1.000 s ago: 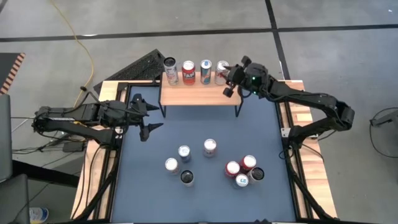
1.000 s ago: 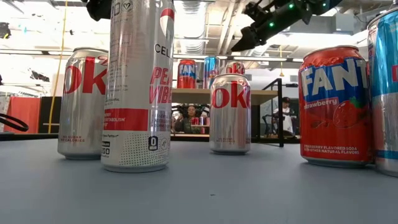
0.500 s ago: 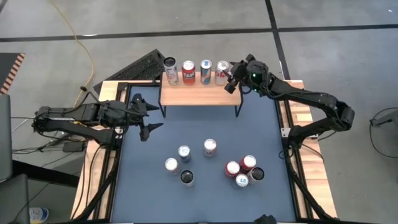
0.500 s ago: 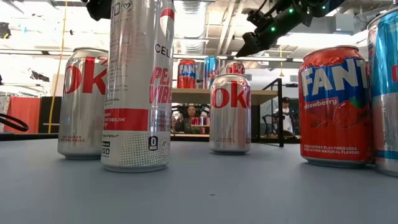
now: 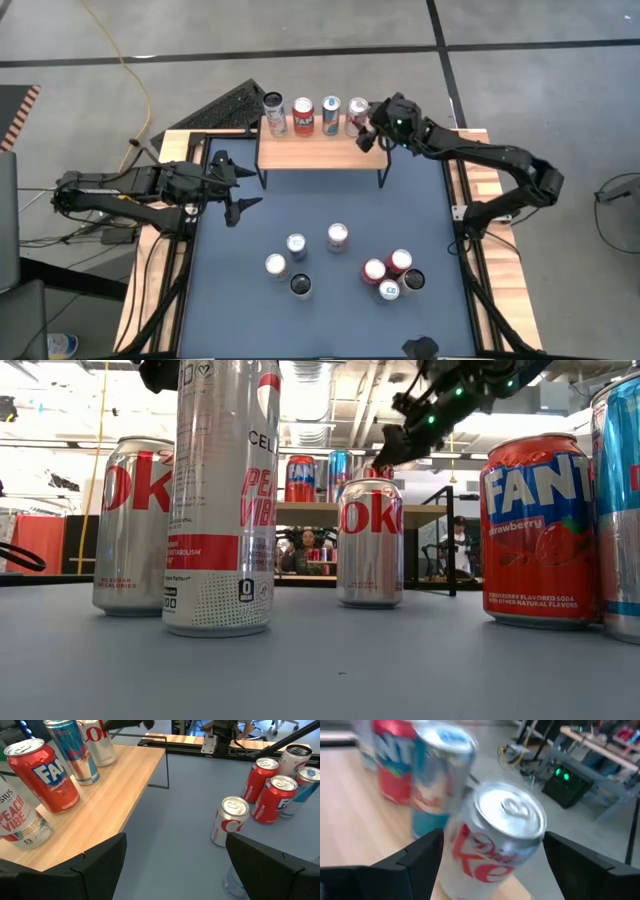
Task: Place canned beverage on shelf
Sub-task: Adjust the white soda can
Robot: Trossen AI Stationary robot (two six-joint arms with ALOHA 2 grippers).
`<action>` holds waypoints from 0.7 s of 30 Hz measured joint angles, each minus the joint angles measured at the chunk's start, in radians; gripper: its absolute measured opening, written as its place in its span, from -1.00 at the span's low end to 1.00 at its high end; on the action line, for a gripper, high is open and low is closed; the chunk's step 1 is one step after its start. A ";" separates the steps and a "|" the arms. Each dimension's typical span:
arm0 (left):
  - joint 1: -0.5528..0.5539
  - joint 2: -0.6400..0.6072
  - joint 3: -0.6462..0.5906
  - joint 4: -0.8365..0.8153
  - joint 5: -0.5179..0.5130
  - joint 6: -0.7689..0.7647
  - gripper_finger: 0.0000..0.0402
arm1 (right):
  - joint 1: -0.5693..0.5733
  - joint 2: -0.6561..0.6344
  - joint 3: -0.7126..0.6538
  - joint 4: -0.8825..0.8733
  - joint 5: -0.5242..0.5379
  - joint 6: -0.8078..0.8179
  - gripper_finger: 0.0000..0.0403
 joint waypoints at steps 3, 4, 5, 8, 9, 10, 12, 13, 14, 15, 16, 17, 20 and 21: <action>0.000 0.000 0.000 0.000 -0.002 0.000 0.65 | -0.001 0.026 0.000 0.025 0.006 -0.001 0.68; 0.000 0.000 0.000 0.000 -0.002 0.000 0.65 | 0.000 0.030 0.000 0.032 0.007 -0.004 0.68; 0.000 0.000 0.000 0.000 -0.003 0.000 0.65 | -0.002 0.032 0.000 0.035 0.011 -0.009 0.68; 0.000 0.000 0.000 0.000 -0.003 -0.002 0.65 | -0.015 0.032 0.000 0.040 0.010 -0.005 0.68; 0.000 0.000 0.000 0.000 -0.002 -0.002 0.65 | -0.020 0.031 0.000 0.041 0.010 -0.003 0.68; 0.000 0.000 0.000 0.000 -0.003 -0.002 0.65 | -0.025 0.030 0.000 0.039 0.011 -0.002 0.68; 0.000 0.000 0.000 0.000 -0.003 -0.002 0.65 | -0.032 0.028 0.000 0.044 0.011 -0.002 0.68; 0.000 0.000 0.000 0.000 -0.002 -0.003 0.65 | -0.033 0.028 0.000 0.047 0.011 -0.002 0.68; 0.000 0.000 0.000 0.000 -0.003 -0.004 0.65 | -0.038 0.028 0.000 0.046 0.011 -0.002 0.68; 0.000 0.000 0.000 0.000 -0.003 -0.006 0.65 | -0.040 0.028 0.000 0.040 0.011 -0.002 0.68; 0.000 0.000 0.000 0.000 -0.003 -0.010 0.65 | -0.039 0.027 0.000 0.028 0.011 -0.003 0.68; 0.000 0.000 0.000 0.000 -0.002 -0.012 0.65 | -0.036 0.027 0.000 0.011 0.011 -0.004 0.68; 0.000 0.000 0.000 0.000 -0.002 -0.015 0.65 | -0.029 0.027 0.000 -0.024 0.011 -0.014 0.68; 0.000 0.000 0.000 0.000 -0.002 -0.016 0.65 | -0.029 0.027 0.000 -0.031 0.011 -0.024 0.68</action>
